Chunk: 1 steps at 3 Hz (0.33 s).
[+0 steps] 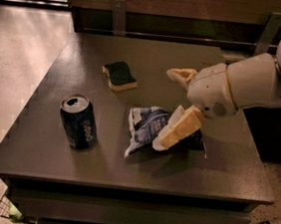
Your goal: Move blue chip bag near pepsi can
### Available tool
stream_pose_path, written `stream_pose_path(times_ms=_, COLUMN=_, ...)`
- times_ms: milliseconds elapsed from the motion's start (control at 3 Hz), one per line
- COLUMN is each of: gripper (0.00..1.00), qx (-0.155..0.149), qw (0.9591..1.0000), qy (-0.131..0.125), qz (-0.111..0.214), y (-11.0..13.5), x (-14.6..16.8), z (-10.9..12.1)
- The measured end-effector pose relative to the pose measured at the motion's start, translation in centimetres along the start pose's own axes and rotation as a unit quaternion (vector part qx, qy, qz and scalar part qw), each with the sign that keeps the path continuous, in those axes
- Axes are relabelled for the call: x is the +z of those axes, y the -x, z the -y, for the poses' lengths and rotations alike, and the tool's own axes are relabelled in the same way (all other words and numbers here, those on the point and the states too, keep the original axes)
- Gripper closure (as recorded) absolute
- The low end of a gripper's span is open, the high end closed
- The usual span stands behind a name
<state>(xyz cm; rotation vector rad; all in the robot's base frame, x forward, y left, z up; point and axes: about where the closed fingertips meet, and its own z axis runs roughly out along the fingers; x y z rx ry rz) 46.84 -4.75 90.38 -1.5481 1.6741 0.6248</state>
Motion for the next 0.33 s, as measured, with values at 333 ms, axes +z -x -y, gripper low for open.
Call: stream_pose_path(times_ms=333, gripper=0.0, qx=0.0, qw=1.0, qy=0.0, qz=0.0, y=0.0, x=0.0, z=0.0)
